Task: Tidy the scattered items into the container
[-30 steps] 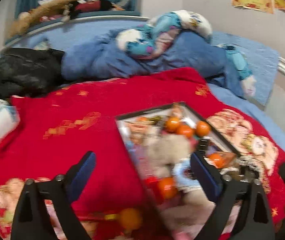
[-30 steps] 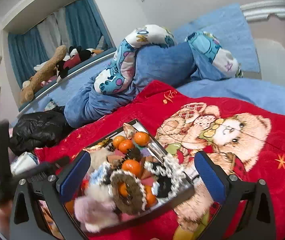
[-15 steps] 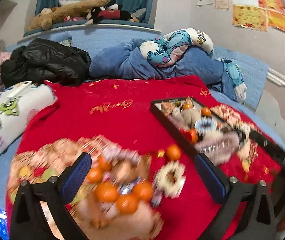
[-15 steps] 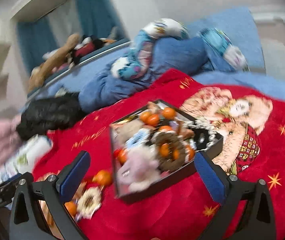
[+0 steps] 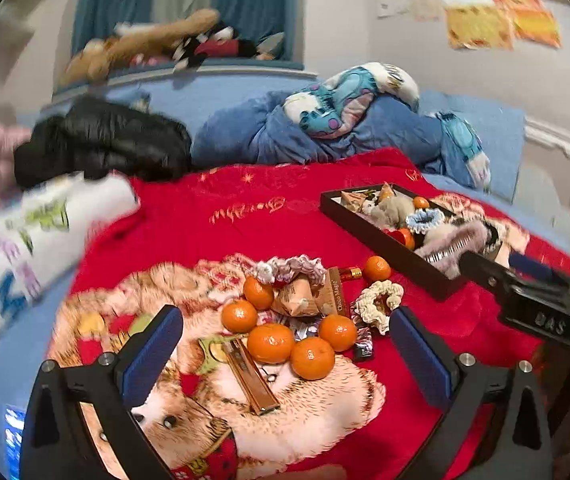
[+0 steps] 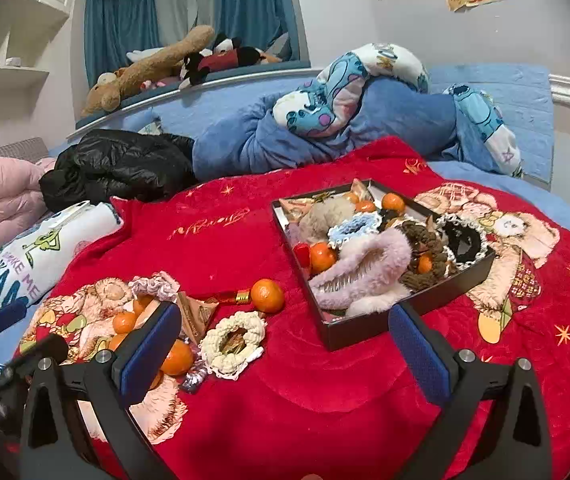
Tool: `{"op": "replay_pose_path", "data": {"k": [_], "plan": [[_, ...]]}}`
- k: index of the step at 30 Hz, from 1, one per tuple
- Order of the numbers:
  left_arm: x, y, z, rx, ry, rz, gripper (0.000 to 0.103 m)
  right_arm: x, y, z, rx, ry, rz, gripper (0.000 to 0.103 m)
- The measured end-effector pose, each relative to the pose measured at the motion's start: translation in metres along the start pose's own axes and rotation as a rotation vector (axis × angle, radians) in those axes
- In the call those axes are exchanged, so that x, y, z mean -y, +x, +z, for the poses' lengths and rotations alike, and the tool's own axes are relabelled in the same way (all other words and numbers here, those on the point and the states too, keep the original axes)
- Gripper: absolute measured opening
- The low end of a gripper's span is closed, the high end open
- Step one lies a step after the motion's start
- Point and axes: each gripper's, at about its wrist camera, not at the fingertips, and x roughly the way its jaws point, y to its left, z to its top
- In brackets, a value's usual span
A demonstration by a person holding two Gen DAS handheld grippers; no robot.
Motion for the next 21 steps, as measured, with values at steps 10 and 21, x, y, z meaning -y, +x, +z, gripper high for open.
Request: {"op": "replay_pose_path", "data": {"k": [10,21], "plan": [[-0.009,0.009,0.002,-0.037,-0.059,0.007,0.103,0.015,0.003,0.006,0.036,0.053,-0.058,0.103],[0.000,0.012,0.004,-0.030,-0.022,0.008,0.103,0.019,0.009,0.003,-0.043,0.093,0.020,0.103]]}}
